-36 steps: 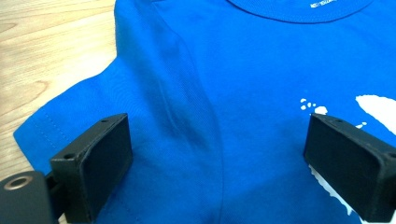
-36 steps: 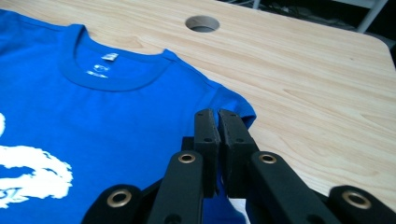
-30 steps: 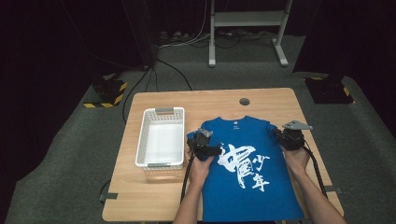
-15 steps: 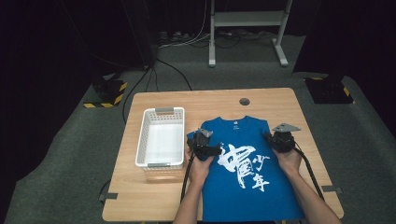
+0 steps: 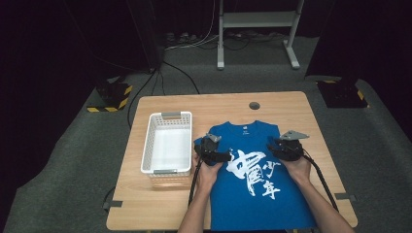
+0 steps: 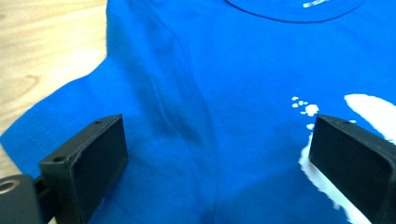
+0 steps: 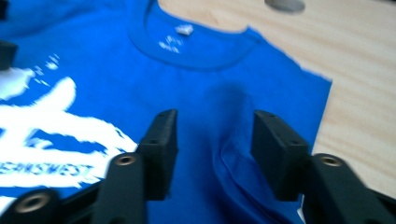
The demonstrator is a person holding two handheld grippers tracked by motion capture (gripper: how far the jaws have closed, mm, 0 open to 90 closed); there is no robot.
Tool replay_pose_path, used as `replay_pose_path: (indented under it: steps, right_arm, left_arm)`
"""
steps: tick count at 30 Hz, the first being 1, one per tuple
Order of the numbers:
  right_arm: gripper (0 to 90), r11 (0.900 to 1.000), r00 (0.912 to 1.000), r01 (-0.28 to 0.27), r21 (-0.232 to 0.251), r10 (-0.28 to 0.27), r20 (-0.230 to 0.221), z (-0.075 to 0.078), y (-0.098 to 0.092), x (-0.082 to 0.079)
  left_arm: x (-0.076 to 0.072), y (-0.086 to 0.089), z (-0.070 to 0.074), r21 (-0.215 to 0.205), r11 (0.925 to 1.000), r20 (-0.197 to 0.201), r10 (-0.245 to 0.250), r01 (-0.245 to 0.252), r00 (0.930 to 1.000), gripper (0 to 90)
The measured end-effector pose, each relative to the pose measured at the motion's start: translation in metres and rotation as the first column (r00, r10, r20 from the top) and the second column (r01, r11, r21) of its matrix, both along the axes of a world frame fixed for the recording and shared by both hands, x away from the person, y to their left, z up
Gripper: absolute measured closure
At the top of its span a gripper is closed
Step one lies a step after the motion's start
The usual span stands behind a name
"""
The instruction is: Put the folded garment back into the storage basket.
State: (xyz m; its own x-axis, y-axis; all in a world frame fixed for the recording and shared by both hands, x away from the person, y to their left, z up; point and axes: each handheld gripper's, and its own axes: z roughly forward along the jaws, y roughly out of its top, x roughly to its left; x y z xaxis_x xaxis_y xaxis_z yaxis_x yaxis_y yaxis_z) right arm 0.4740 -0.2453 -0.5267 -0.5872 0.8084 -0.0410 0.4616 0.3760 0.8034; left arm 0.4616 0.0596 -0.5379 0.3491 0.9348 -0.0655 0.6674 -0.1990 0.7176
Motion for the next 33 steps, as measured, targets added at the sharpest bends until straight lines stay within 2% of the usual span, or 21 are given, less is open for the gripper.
replay_pose_path:
  steps: [1, 4, 8, 10, 13, 14, 15, 18, 21, 23, 25, 29, 31, 33]
  right_arm:
    - [47.2, 1.0, 0.9999, -0.005, 0.004, 0.005, 0.016, 0.002, 0.001, -0.001]
    - [40.6, 1.0, 0.999, -0.008, 0.01, 0.008, 0.044, 0.006, 0.005, -0.003]
    - [35.2, 1.0, 1.0, -0.001, 0.006, 0.001, 0.009, 0.0, 0.009, -0.001]
    - [31.6, 1.0, 0.9999, 0.001, -0.012, -0.002, -0.01, -0.004, 0.012, 0.001]
    - [28.2, 0.999, 0.9989, 0.011, -0.05, -0.013, -0.046, -0.011, 0.015, 0.004]
    - [27.7, 0.998, 0.9983, 0.015, -0.057, -0.018, -0.055, -0.012, 0.015, 0.004]
    - [27.3, 0.998, 0.9982, 0.016, -0.059, -0.02, -0.056, -0.011, 0.015, 0.005]
    - [25.7, 0.999, 0.9965, 0.018, -0.042, -0.021, -0.081, -0.012, 0.009, 0.006]
    - [25.4, 0.999, 0.9958, 0.023, -0.049, -0.027, -0.087, -0.011, 0.003, 0.004]
    - [25.3, 0.998, 0.9962, 0.032, -0.056, -0.036, -0.08, -0.011, 0.0, 0.002]
    - [25.7, 0.997, 0.9965, 0.045, -0.066, -0.049, -0.068, -0.01, -0.001, 0.0]
    - [26.5, 0.999, 0.9996, 0.022, -0.049, -0.023, -0.017, -0.005, 0.008, -0.005]
    - [26.2, 0.999, 0.9996, 0.012, -0.047, -0.013, -0.026, -0.005, 0.013, -0.004]
    - [26.2, 0.999, 0.9989, 0.008, -0.047, -0.01, -0.045, -0.007, 0.016, -0.002]
  left_arm:
    - [-0.001, 0.001, 0.001, -0.011, 0.9999, 0.008, -0.003, 0.003, 1.0, 5.2]
    - [-0.002, -0.001, 0.005, -0.006, 0.9998, 0.029, -0.017, 0.017, 0.9994, 6.4]
    - [0.001, -0.006, 0.009, 0.009, 0.9995, 0.028, -0.029, 0.029, 0.9992, 6.5]
    - [0.003, -0.008, 0.009, 0.022, 0.9992, 0.021, -0.033, 0.032, 0.9992, 6.9]
    - [0.006, -0.013, 0.005, 0.07, 0.9967, 0.005, -0.041, 0.041, 0.9991, 7.6]
    - [0.008, -0.014, 0.001, 0.08, 0.9959, -0.012, -0.041, 0.042, 0.9991, 8.0]
    - [0.008, -0.013, 0.0, 0.064, 0.9971, -0.008, -0.041, 0.041, 0.9991, 6.6]
    - [0.008, -0.012, 0.0, 0.065, 0.9966, -0.006, -0.051, 0.051, 0.9987, 6.6]
    - [0.007, -0.01, 0.002, 0.068, 0.9961, -0.02, -0.055, 0.056, 0.9983, 7.3]
    - [0.005, -0.009, 0.004, 0.059, 0.9967, -0.011, -0.056, 0.056, 0.9984, 6.9]
    - [0.003, -0.008, 0.007, 0.053, 0.9972, 0.019, -0.053, 0.052, 0.9984, 7.4]
    - [0.006, -0.005, 0.006, 0.06, 0.9973, 0.012, -0.045, 0.044, 0.9989, 8.2]
    - [0.007, -0.005, 0.002, 0.068, 0.9967, -0.009, -0.043, 0.043, 0.999, 8.3]
    - [0.007, -0.005, 0.0, 0.068, 0.9967, -0.005, -0.043, 0.043, 0.9991, 6.8]
